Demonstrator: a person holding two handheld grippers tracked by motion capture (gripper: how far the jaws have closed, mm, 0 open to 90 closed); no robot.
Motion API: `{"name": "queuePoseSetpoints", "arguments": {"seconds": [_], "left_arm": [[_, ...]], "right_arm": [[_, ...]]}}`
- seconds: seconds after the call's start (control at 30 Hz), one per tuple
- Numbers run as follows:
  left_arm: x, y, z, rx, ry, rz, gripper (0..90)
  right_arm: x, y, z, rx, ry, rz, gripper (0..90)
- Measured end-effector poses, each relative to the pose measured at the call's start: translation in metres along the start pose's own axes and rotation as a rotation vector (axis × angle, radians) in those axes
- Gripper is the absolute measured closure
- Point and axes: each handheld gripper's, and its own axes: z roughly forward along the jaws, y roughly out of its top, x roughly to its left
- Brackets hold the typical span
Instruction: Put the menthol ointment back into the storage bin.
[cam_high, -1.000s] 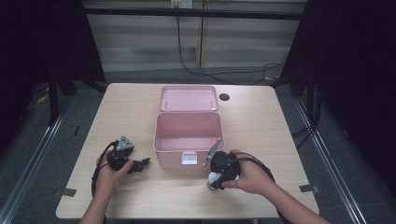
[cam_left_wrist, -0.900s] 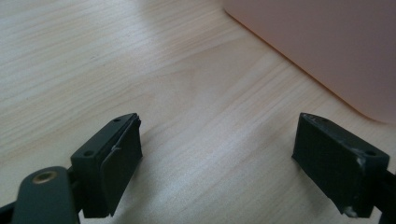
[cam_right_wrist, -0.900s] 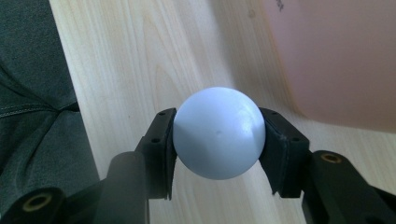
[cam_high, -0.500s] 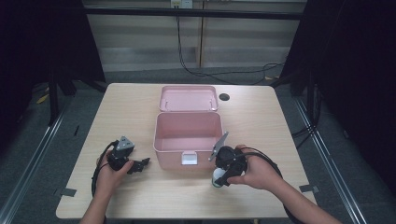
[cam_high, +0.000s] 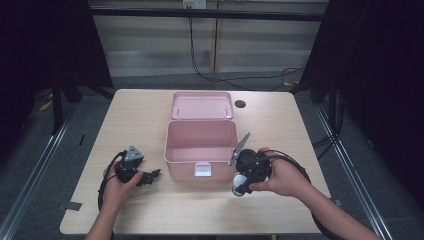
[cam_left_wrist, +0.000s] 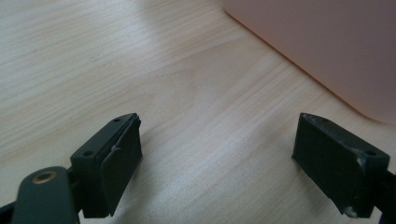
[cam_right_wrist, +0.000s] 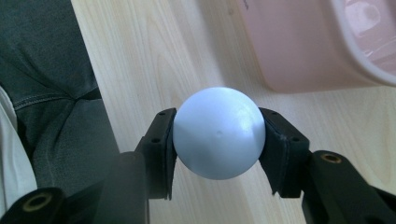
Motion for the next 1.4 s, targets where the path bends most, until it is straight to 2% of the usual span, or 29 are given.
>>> {"name": "queuePoseSetpoints", "arguments": {"seconds": [0.4,0.77,1.23,1.4], "left_arm": [[0.000,0.000,0.000,0.000,0.001,0.002,14.7],[0.000,0.000,0.000,0.001,0.001,0.002,14.6],[0.000,0.000,0.000,0.004,-0.001,0.003,14.6],[0.000,0.000,0.000,0.004,-0.001,0.003,14.6]], "right_arm": [[-0.004,-0.001,-0.015,0.031,-0.005,0.006,50.6],[-0.010,0.000,-0.038,0.030,-0.027,0.026,50.6],[-0.019,0.004,-0.056,0.047,-0.051,0.044,50.6],[-0.023,0.008,-0.063,0.032,-0.063,0.045,50.6]]}}
